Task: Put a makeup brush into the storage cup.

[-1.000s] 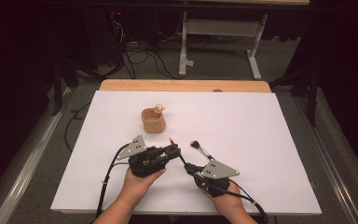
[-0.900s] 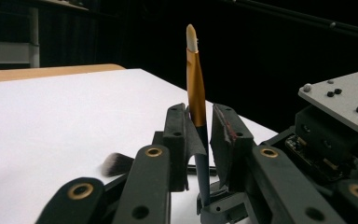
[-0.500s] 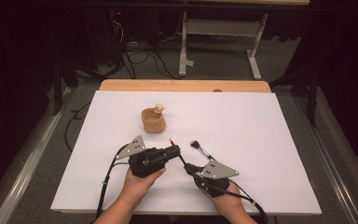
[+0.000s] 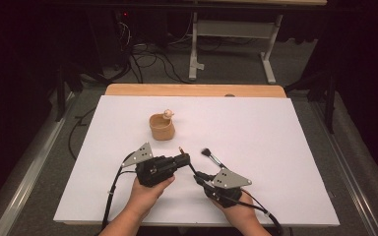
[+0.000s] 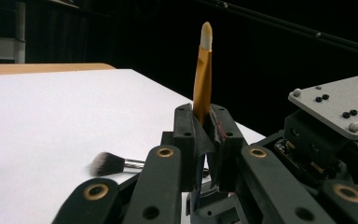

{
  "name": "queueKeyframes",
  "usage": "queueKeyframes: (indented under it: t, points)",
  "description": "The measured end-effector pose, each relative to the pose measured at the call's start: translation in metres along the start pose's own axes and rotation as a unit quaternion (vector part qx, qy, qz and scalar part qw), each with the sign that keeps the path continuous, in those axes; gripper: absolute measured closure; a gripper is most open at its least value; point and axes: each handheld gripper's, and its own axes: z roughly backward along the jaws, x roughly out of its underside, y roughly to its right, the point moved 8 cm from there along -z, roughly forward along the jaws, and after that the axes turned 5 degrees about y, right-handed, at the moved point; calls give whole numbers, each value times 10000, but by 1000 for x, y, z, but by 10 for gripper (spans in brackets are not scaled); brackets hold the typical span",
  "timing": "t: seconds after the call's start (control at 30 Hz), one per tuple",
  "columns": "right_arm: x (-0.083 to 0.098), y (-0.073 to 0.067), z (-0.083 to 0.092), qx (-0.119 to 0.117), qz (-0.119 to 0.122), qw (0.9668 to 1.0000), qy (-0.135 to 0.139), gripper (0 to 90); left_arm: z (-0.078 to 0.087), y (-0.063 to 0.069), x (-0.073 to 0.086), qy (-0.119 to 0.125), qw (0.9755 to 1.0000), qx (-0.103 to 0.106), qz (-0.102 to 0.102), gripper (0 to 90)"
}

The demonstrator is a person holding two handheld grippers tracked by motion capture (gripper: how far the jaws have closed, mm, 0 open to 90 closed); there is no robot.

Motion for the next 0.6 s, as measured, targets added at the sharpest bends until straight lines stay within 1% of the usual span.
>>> queueKeyframes:
  t: [0.3, 0.43, 0.5, 0.6]
  points:
    - [-1, 0, 0, -13, -37, 10000, 13, 757, 1, -1, -1, 14, 10000, -24, -42, 826]
    - [-1, 1, 1, 0, -89, 10000, 11, 722, 2, -2, -1, -17, 9999, -89, -91, 825]
    - [-2, 1, 1, -40, -123, 9999, 54, 711, 2, -3, -1, -22, 9999, -119, -102, 825]
    - [-3, 2, 1, -35, -141, 9999, 88, 683, 3, -4, -1, -47, 9996, -200, -172, 825]
